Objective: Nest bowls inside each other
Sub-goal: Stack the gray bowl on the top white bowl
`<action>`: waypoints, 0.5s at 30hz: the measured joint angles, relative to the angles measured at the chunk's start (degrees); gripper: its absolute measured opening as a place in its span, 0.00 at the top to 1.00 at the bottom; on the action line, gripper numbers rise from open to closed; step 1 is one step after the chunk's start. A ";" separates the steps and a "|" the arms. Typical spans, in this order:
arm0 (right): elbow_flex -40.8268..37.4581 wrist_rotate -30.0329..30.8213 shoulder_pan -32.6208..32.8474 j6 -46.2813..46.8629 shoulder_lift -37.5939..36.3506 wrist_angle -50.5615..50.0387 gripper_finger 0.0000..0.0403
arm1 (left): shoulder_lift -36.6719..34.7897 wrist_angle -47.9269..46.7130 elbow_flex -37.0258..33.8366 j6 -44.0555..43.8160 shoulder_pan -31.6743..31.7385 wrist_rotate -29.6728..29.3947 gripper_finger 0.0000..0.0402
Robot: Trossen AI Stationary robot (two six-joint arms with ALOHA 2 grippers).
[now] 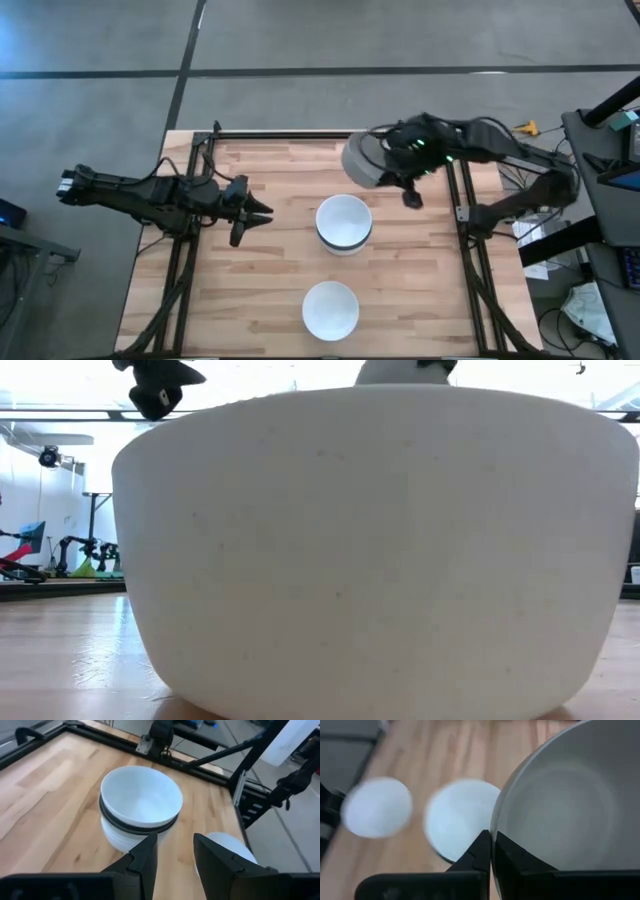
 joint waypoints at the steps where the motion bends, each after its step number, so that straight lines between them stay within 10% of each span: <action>1: -1.28 0.01 1.32 2.24 -1.69 1.39 0.98 | 0.02 -0.31 -0.01 0.03 0.03 -0.01 0.72; 15: -8.95 13.37 23.48 16.94 -4.50 14.49 0.98 | 0.24 -0.93 -0.01 1.50 0.03 -0.56 0.72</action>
